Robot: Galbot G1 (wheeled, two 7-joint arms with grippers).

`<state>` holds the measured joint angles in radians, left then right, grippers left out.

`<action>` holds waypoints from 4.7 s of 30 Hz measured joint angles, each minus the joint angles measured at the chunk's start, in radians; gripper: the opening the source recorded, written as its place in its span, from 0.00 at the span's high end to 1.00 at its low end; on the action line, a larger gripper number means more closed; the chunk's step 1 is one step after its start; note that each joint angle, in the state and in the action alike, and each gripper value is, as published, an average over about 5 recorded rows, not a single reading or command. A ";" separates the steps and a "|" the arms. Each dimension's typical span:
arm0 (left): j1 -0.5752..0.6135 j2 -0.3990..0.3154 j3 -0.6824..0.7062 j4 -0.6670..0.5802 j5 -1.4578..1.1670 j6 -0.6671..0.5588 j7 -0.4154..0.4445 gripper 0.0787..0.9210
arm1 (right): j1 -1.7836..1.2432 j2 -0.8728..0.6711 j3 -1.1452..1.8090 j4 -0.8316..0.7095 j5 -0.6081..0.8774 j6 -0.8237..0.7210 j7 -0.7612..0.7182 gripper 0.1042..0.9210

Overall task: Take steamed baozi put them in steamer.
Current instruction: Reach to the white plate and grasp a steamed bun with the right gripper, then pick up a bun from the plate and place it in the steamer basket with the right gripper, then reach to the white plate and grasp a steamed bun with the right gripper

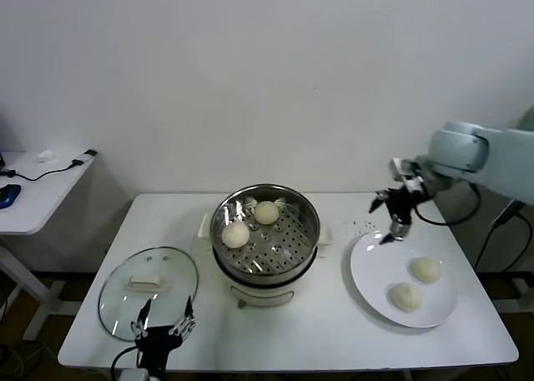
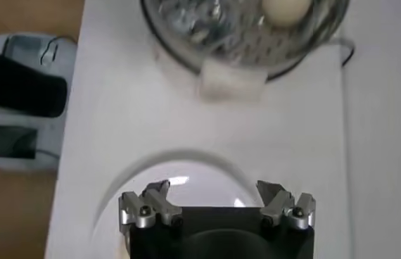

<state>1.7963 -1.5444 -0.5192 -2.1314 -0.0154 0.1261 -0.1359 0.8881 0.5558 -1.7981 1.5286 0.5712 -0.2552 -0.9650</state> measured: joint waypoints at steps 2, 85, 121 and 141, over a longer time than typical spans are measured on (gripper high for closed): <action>-0.001 -0.001 -0.001 -0.001 0.000 -0.001 0.000 0.12 | -0.039 -0.032 0.013 0.000 -0.032 0.001 -0.001 0.12; 0.037 -0.013 0.001 -0.025 0.047 -0.018 -0.018 0.12 | -0.043 0.340 0.410 -0.081 -0.237 0.403 -0.210 0.26; 0.033 -0.011 -0.023 -0.014 0.039 -0.016 -0.023 0.12 | -0.330 0.759 0.369 -0.237 -0.521 0.752 -0.124 0.24; 0.035 -0.010 -0.023 -0.028 0.036 -0.019 -0.023 0.12 | -0.178 0.653 0.376 -0.328 -0.335 0.771 -0.221 0.12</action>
<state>1.8313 -1.5542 -0.5426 -2.1592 0.0206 0.1068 -0.1589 0.7106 1.2087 -1.4223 1.2011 0.2361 0.5160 -1.1860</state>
